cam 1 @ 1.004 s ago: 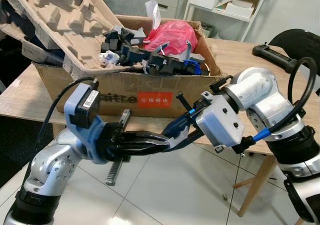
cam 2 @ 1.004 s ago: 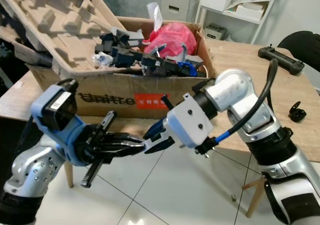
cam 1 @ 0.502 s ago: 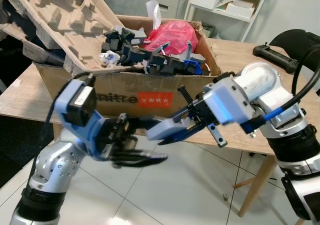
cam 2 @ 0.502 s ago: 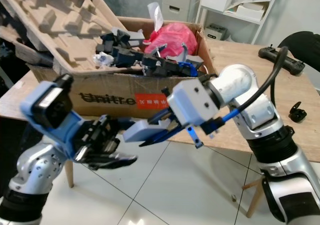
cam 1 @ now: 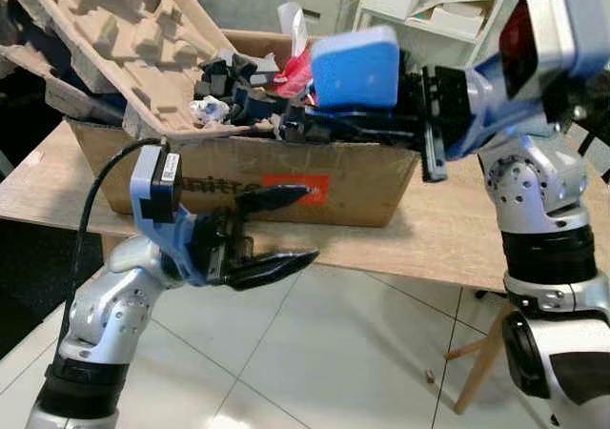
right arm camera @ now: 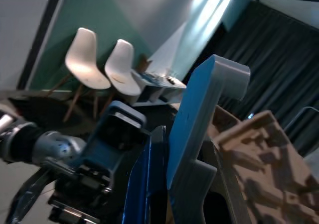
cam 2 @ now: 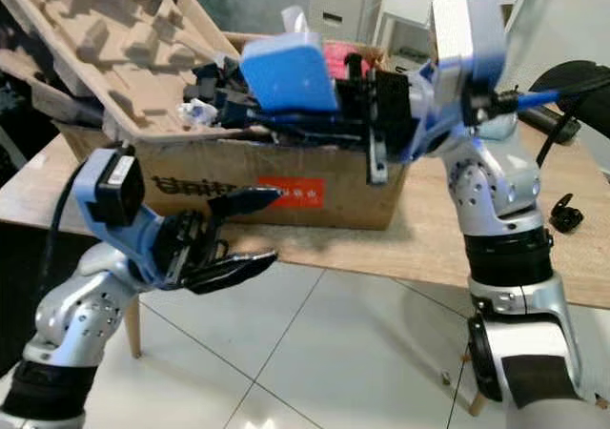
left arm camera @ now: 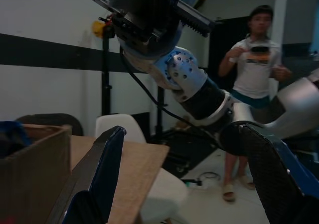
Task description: Picking trash to rubbish bin
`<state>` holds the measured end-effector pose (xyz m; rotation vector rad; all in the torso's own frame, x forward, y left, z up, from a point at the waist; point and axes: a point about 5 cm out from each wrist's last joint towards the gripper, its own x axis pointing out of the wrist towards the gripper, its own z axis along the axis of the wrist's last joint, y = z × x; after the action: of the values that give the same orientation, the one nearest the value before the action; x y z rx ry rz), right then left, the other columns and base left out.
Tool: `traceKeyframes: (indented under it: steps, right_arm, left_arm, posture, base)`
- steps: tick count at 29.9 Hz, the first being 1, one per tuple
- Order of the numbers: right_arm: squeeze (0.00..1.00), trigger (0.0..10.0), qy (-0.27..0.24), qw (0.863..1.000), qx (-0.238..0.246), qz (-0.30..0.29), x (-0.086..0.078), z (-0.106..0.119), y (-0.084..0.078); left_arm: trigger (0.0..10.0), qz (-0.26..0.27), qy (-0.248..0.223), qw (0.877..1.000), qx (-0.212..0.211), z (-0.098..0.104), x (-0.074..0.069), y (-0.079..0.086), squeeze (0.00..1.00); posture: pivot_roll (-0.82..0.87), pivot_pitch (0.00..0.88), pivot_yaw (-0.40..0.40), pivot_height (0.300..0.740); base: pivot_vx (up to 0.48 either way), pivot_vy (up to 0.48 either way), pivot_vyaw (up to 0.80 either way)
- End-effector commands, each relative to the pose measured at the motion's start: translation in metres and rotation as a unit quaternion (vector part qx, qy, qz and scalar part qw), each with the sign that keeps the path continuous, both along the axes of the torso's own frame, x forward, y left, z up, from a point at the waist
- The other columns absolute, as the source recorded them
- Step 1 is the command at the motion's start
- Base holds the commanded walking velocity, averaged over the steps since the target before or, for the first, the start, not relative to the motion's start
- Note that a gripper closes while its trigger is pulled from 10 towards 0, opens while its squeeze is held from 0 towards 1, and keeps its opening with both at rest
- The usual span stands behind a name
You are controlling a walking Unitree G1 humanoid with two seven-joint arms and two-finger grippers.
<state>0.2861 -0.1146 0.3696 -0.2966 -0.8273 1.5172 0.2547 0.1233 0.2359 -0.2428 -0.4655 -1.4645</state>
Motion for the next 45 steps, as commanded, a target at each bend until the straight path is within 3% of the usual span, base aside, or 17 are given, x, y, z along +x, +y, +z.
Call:
traceKeyframes:
  steps: [1,8,9,14,18,23,24,25,26,27,28,29,41,42,43,44,45]
  right_arm:
    - [0.00,0.0,-0.007,0.998,0.038,-0.042,0.006,0.010,-0.006]
    - [0.00,0.0,0.037,0.978,0.088,-0.186,0.050,0.005,-0.015]
    - [0.00,0.0,0.037,0.978,0.088,-0.186,0.050,0.005,-0.015]
    - [0.00,0.0,0.078,0.953,0.099,-0.275,0.075,-0.007,-0.020]
    - [0.00,0.0,0.109,0.919,0.118,-0.359,0.098,-0.013,-0.027]
    - [0.00,0.1,0.127,0.903,0.115,-0.393,0.109,-0.020,-0.029]
    - [0.00,0.8,0.136,0.898,0.115,-0.403,0.112,-0.023,-0.030]
    - [0.00,4.2,0.147,0.895,0.112,-0.407,0.114,-0.027,-0.029]
    - [0.00,5.3,0.155,0.892,0.109,-0.410,0.116,-0.030,-0.028]
    - [0.00,5.3,0.155,0.892,0.109,-0.410,0.116,-0.030,-0.028]
    - [0.00,9.1,0.162,0.891,0.106,-0.410,0.117,-0.033,-0.027]
    - [0.00,10.0,0.167,0.892,0.101,-0.408,0.118,-0.036,-0.025]
    - [0.00,10.0,0.172,0.908,0.075,-0.375,0.118,-0.046,-0.015]
    - [0.07,10.0,0.172,0.909,0.075,-0.372,0.117,-0.046,-0.016]
    - [0.07,10.0,0.172,0.909,0.075,-0.372,0.117,-0.046,-0.016]
    - [0.50,10.0,0.174,0.909,0.078,-0.372,0.117,-0.044,-0.019]
    - [0.50,10.0,0.174,0.909,0.078,-0.372,0.117,-0.044,-0.019]
  left_arm:
    - [10.0,0.020,0.003,1.000,-0.010,-0.001,0.003,-0.001,0.00]
    - [10.0,0.089,-0.004,0.996,-0.029,0.004,0.012,-0.004,0.00]
    - [10.0,0.089,-0.004,0.996,-0.029,0.004,0.012,-0.004,0.00]
    - [10.0,0.120,-0.002,0.992,-0.034,0.003,0.015,-0.007,0.00]
    - [10.0,0.131,-0.007,0.991,-0.037,0.007,0.012,-0.014,0.00]
    - [10.0,0.141,-0.015,0.989,-0.039,0.011,0.009,-0.016,0.00]
    - [10.0,0.145,-0.018,0.989,-0.039,0.012,0.007,-0.017,0.00]
    - [10.0,0.147,-0.023,0.988,-0.040,0.014,0.006,-0.017,0.00]
    - [10.0,0.149,-0.026,0.988,-0.042,0.017,0.004,-0.017,0.00]
    - [10.0,0.149,-0.026,0.988,-0.042,0.017,0.004,-0.017,0.00]
    - [10.0,0.151,-0.029,0.987,-0.043,0.019,0.003,-0.017,0.00]
    - [10.0,0.152,-0.031,0.987,-0.044,0.020,0.002,-0.017,0.00]
    - [10.0,0.159,-0.058,0.984,-0.063,0.038,0.000,-0.017,0.00]
    - [10.0,0.158,-0.058,0.984,-0.063,0.037,0.000,-0.017,0.00]
    - [10.0,0.158,-0.058,0.984,-0.063,0.037,0.000,-0.017,0.00]
    - [10.0,0.156,-0.058,0.984,-0.062,0.037,0.000,-0.018,0.00]
    - [10.0,0.156,-0.058,0.984,-0.062,0.037,0.000,-0.018,0.00]
  posture:
    - [0.09,0.097,-0.051,0.740]
    - [0.09,0.108,-0.057,0.740]
    - [0.09,0.108,-0.057,0.740]
    - [0.10,0.124,-0.059,0.740]
    - [0.11,0.143,-0.063,0.740]
    - [0.13,0.161,-0.067,0.740]
    - [0.13,0.163,-0.067,0.740]
    - [0.14,0.165,-0.067,0.740]
    - [0.14,0.168,-0.067,0.740]
    - [0.14,0.168,-0.067,0.740]
    - [0.14,0.169,-0.068,0.740]
    - [0.14,0.169,-0.068,0.740]
    - [0.12,0.164,-0.067,0.740]
    - [0.12,0.162,-0.065,0.740]
    - [0.12,0.162,-0.065,0.740]
    - [0.12,0.157,-0.063,0.740]
    - [0.12,0.157,-0.063,0.740]
  base:
    - [0.000,0.000,0.00]
    - [0.000,0.000,0.00]
    - [0.000,0.000,0.00]
    - [0.000,0.000,0.00]
    - [0.000,0.000,0.00]
    - [0.000,0.000,0.00]
    - [0.000,0.000,0.00]
    - [0.000,0.000,0.00]
    - [0.000,0.000,0.00]
    - [0.000,0.000,0.00]
    - [0.000,0.000,0.00]
    - [0.000,0.000,0.00]
    - [0.000,0.000,0.00]
    - [0.000,0.000,0.00]
    - [0.000,0.000,0.00]
    - [0.000,0.000,0.00]
    - [0.000,0.000,0.00]
